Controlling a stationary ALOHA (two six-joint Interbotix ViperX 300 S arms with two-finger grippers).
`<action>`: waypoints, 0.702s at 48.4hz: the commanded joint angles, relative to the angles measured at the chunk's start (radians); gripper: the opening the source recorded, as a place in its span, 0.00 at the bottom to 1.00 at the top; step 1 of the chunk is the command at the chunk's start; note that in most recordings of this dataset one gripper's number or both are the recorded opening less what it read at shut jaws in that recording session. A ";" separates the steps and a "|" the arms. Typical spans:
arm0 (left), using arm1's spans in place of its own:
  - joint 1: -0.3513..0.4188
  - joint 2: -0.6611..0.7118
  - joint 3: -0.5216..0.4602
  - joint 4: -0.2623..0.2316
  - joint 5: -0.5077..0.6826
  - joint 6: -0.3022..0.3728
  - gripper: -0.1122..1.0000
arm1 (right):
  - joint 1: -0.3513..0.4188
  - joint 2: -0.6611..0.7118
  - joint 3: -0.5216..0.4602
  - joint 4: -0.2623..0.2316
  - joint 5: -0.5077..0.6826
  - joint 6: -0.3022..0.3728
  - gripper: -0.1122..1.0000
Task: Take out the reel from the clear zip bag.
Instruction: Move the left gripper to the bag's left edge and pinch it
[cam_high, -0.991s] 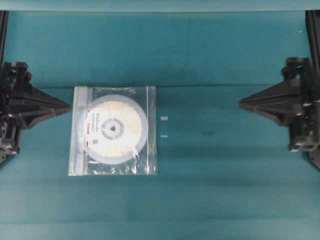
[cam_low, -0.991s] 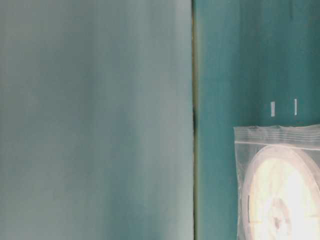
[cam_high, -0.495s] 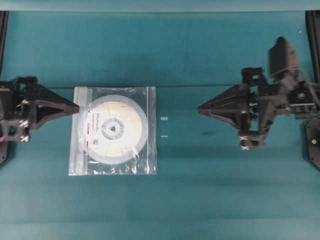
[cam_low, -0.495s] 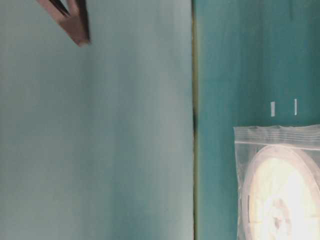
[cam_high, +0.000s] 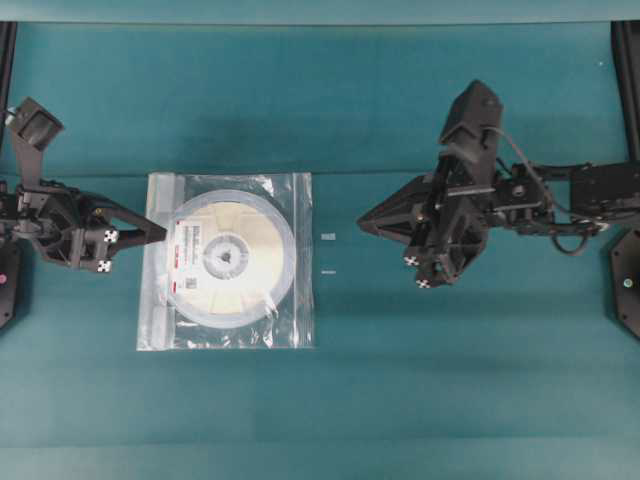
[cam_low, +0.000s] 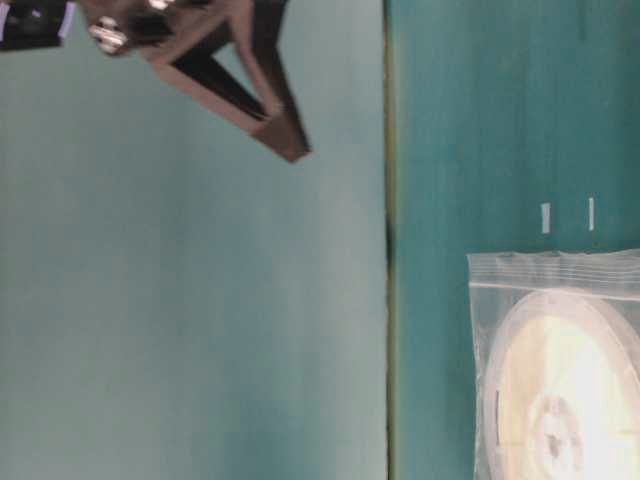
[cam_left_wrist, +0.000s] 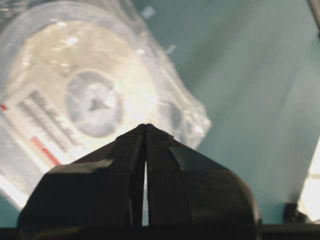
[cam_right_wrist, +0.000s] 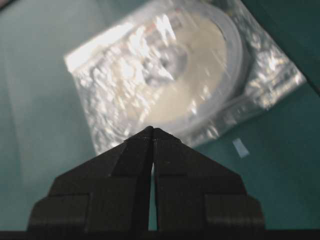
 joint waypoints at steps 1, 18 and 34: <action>0.011 0.014 0.023 0.003 -0.043 -0.002 0.09 | -0.005 0.006 -0.018 0.003 -0.005 0.011 0.10; 0.023 0.061 0.114 0.003 -0.117 -0.041 0.27 | -0.032 0.014 -0.017 0.003 0.003 0.011 0.10; 0.054 0.126 0.172 0.002 -0.146 -0.170 0.97 | -0.037 0.017 -0.014 0.005 0.003 0.011 0.10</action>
